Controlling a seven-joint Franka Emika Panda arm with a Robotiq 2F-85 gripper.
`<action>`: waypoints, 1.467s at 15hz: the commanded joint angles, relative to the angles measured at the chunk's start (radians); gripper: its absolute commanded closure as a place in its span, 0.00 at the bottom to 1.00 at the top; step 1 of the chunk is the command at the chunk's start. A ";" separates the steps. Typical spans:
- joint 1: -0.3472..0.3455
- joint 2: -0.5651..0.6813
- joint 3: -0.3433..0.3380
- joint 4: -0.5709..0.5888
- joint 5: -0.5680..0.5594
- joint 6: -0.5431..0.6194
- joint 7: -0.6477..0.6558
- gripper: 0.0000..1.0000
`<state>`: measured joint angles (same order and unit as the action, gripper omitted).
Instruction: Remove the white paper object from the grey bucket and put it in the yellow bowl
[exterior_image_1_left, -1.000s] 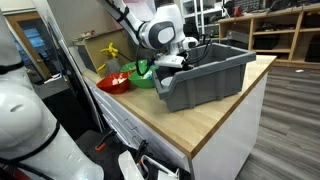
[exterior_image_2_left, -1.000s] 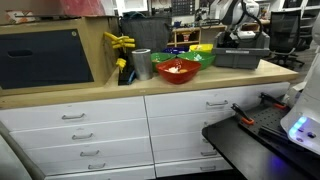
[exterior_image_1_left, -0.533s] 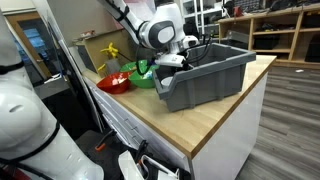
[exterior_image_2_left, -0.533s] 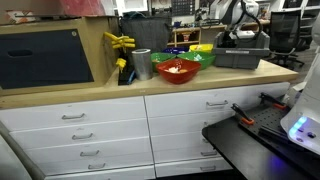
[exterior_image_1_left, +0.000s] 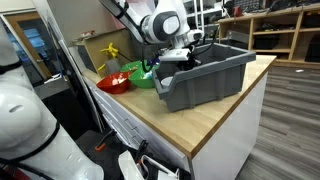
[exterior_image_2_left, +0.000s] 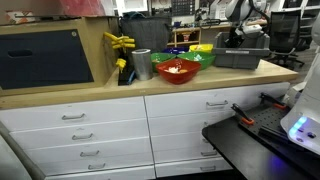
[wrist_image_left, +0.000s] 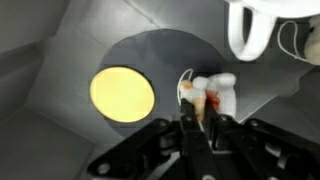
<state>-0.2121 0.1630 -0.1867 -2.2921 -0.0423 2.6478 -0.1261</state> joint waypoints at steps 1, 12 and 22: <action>0.019 -0.116 -0.034 0.013 -0.128 -0.161 0.083 0.97; 0.043 -0.250 0.037 0.231 -0.176 -0.636 0.137 0.97; 0.094 -0.183 0.079 0.445 -0.119 -0.707 0.190 0.97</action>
<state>-0.1219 -0.0715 -0.1093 -1.9354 -0.1794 1.9686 0.0374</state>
